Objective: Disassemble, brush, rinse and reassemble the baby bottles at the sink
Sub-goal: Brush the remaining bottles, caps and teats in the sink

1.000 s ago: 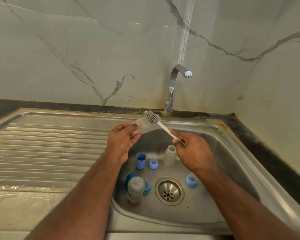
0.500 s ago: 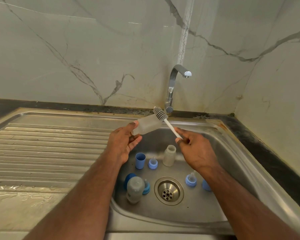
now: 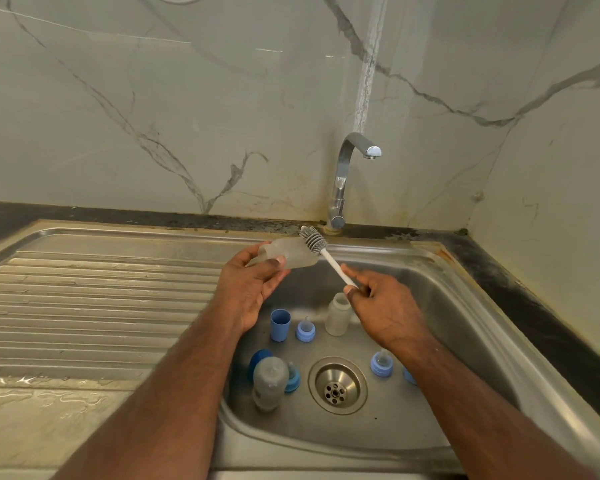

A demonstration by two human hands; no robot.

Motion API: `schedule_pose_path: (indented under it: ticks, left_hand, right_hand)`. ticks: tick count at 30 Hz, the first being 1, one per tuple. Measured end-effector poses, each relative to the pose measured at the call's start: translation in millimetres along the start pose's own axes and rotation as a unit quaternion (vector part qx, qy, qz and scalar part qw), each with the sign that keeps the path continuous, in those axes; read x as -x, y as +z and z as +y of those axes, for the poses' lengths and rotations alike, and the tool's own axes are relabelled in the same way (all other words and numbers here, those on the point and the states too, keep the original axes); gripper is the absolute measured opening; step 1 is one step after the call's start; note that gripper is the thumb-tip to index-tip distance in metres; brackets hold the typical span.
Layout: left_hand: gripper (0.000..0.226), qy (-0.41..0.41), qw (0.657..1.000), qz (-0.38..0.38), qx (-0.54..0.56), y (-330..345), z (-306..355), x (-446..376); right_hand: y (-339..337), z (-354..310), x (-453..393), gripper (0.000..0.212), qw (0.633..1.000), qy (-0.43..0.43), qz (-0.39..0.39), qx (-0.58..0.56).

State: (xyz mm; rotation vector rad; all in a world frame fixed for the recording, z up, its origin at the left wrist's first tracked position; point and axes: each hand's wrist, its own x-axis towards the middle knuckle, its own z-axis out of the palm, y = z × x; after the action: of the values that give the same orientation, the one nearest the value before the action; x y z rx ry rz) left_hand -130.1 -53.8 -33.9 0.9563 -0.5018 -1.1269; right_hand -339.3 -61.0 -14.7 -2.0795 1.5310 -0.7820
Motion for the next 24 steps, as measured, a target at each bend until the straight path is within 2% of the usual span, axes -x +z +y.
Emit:
schedule_pose_path:
  ticks: [5,9,14,18,22,24]
  left_hand:
    - [0.030,0.011,1.000,0.008,-0.014,-1.0,-1.8,0.7]
    - [0.030,-0.001,1.000,0.013,0.000,-3.0,-0.5,0.3]
    - [0.030,0.001,0.999,0.028,0.018,-1.7,-1.1,-0.2]
    - [0.034,-0.007,0.999,0.028,0.018,-1.9,-0.3,1.3]
    - [0.030,-0.017,0.999,0.035,0.033,-0.4,0.7,0.7]
    - [0.032,-0.019,0.998,0.042,0.041,-1.2,1.8,0.6]
  right_hand:
    - [10.1,-8.4,7.6,0.043,0.999,-0.043,-0.013,0.011]
    - [3.8,-6.1,-0.3,0.043,0.999,-0.009,0.011,0.044]
    - [10.7,-9.5,7.2,0.042,0.999,-0.049,-0.010,0.021]
    - [0.5,-3.9,-1.4,0.043,0.999,0.000,0.022,0.047]
    - [7.8,-8.8,8.8,0.043,0.999,-0.045,-0.007,0.020]
    - [5.2,-6.9,2.4,0.043,0.999,-0.026,0.005,0.028]
